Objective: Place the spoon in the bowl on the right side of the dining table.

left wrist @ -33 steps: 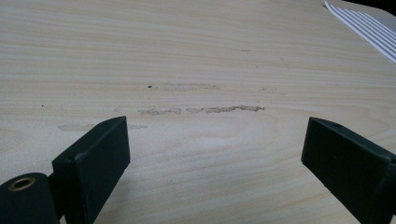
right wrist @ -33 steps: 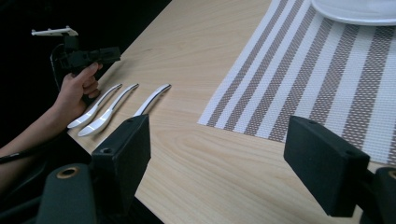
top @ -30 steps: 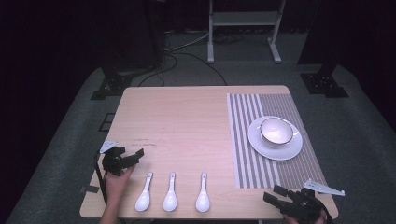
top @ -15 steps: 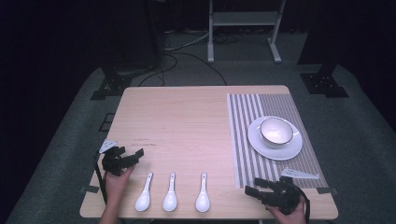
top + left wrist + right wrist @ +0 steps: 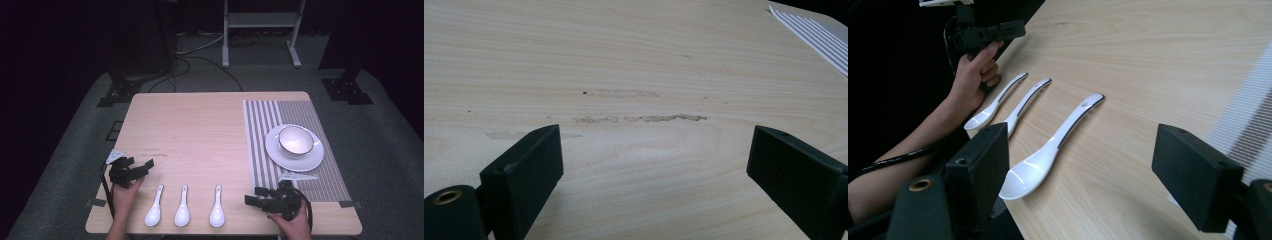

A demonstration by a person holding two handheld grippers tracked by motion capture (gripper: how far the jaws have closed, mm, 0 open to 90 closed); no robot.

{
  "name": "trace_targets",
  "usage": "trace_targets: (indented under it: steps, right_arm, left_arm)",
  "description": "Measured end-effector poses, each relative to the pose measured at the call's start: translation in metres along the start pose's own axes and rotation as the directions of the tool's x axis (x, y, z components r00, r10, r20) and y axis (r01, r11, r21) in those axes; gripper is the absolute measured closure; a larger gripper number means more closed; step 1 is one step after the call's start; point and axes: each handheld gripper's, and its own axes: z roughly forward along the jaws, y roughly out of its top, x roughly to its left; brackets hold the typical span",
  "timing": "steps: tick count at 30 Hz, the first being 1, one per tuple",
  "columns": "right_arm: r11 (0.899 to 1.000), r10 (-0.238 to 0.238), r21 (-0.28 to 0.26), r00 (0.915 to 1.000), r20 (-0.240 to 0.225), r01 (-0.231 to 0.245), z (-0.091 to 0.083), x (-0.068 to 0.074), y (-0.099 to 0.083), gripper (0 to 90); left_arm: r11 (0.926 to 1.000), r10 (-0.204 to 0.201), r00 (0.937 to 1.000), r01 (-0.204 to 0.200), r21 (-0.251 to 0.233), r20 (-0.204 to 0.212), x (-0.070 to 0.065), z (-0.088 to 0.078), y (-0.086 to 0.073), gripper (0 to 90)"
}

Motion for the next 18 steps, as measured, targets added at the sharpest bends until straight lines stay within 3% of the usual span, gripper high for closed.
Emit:
trace_targets:
  steps: [5, 18]
  right_arm:
    - [1.0, 0.012, 0.026, 0.9993, -0.035, -0.011, 0.015, 0.003, 0.008, 21.9]
    - [0.997, 0.022, 0.077, 0.9976, -0.067, -0.016, 0.047, 0.01, 0.024, 22.0]
  left_arm:
    - [1.0, -0.001, 1.0, 0.001, -0.001, 0.001, 0.0, 0.0, 0.0, 6.6]
    - [1.0, -0.004, 1.0, 0.004, -0.003, 0.005, 0.001, 0.0, 0.0, 6.6]
